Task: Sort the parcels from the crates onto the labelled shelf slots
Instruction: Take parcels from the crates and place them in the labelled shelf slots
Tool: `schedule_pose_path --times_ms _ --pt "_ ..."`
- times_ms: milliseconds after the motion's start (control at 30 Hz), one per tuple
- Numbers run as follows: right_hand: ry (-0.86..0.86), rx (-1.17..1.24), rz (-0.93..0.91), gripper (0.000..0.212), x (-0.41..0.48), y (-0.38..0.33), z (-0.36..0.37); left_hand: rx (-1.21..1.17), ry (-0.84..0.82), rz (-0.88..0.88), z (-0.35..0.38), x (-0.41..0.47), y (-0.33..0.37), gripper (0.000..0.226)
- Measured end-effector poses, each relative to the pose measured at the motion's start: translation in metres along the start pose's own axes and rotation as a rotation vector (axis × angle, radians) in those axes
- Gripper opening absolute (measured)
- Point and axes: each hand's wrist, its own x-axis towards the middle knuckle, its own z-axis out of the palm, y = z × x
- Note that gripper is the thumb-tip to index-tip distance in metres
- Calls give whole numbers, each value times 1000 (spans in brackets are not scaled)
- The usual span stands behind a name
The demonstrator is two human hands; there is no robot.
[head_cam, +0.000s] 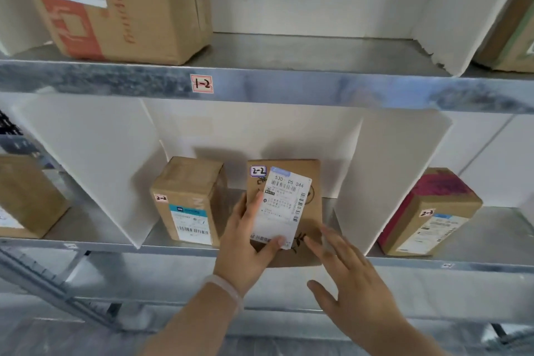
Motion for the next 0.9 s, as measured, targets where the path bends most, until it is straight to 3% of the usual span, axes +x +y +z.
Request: schedule_pose_path --times_ms 200,400,533,767,900 --pt "24 53 -1 79 6 20 24 40 8 8 27 25 -29 91" --pt "-25 75 32 74 -1 30 40 -106 32 -176 40 26 -45 113" --pt "-49 107 44 69 -7 33 47 -160 64 -180 44 24 -52 123" --pt "-59 101 81 65 -8 32 52 -197 51 -284 58 17 -70 76" --pt "-78 88 98 67 -9 32 55 -159 64 -287 62 17 -72 68"
